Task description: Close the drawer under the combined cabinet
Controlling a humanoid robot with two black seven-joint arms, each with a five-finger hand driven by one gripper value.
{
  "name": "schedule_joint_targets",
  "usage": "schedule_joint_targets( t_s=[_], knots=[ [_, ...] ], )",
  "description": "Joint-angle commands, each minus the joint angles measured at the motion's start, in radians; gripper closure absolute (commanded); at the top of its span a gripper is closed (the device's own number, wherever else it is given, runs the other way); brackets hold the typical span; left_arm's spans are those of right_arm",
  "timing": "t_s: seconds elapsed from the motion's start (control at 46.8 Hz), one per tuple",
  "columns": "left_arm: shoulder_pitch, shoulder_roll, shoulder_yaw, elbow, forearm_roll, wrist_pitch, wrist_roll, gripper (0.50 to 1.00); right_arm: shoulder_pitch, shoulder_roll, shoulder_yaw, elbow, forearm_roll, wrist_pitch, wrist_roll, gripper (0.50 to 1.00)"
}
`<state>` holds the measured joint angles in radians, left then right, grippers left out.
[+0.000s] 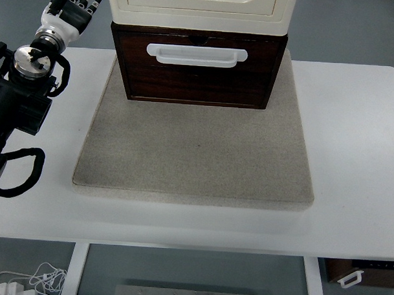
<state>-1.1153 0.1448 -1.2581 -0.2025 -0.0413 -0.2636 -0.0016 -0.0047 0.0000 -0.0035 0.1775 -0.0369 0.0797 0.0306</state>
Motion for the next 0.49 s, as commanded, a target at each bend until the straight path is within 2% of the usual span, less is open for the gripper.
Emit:
schedule_joint_targets(
  t_s=[0.0, 0.47],
  knots=[
    [-0.003, -0.001, 0.000, 0.000, 0.000, 0.000, -0.001, 0.501, 0.000, 0.000, 0.002, 0.000, 0.000, 0.000, 0.000, 0.548],
    [0.003, 0.009, 0.000, 0.006, -0.035, 0.001, -0.011, 0.501, 0.000, 0.000, 0.005, 0.000, 0.000, 0.009, 0.006, 0.548]
  ],
)
